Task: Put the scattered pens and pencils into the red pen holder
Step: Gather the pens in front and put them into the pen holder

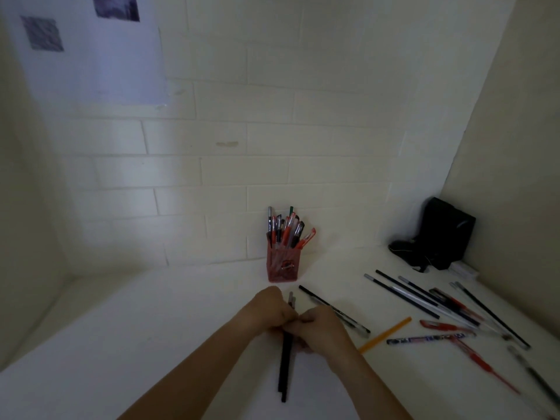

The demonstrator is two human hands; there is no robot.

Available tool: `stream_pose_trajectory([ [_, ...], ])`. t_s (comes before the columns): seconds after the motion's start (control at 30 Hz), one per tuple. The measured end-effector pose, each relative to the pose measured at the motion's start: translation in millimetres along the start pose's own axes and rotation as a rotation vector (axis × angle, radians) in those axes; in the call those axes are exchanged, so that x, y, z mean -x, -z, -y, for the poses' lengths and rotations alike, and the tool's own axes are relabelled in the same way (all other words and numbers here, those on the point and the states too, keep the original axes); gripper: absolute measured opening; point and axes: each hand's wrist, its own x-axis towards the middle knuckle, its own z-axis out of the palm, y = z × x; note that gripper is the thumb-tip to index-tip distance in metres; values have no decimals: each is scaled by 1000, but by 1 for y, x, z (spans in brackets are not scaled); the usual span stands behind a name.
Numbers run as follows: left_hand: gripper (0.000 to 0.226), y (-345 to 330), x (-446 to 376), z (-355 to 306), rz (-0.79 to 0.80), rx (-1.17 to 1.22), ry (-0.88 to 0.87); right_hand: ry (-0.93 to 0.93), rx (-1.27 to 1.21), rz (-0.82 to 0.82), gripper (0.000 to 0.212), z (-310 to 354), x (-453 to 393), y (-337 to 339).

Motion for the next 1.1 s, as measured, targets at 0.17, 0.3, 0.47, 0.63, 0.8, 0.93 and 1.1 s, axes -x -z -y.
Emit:
stream_pose_trajectory([
  [0.17, 9, 35, 19, -14, -112, 381, -213, 110, -133, 68, 13, 42, 8, 26],
  [0.3, 6, 75, 15, -41, -709, 233, -447, 379, -275, -237, 9, 83, -12, 48],
  [0.47, 3, 96, -22, -53, -987, 214, -647, 648, -244, -621, 4, 104, -42, 43],
  [0.63, 11, 76, -62, -45, -893, 154, -615, 635, -25, -711, 8, 100, -73, 21],
  [0.8, 13, 58, -88, -26, -742, 37, -480, 508, 416, -732, 13, 84, -96, 6],
  [0.93, 12, 53, -98, -18, -794, -15, -462, 591, 550, -887, 38, 80, -100, 3],
  [1.1, 52, 49, -99, -18, -685, 142, -351, 547, 206, -529, 61, 74, -115, -2],
])
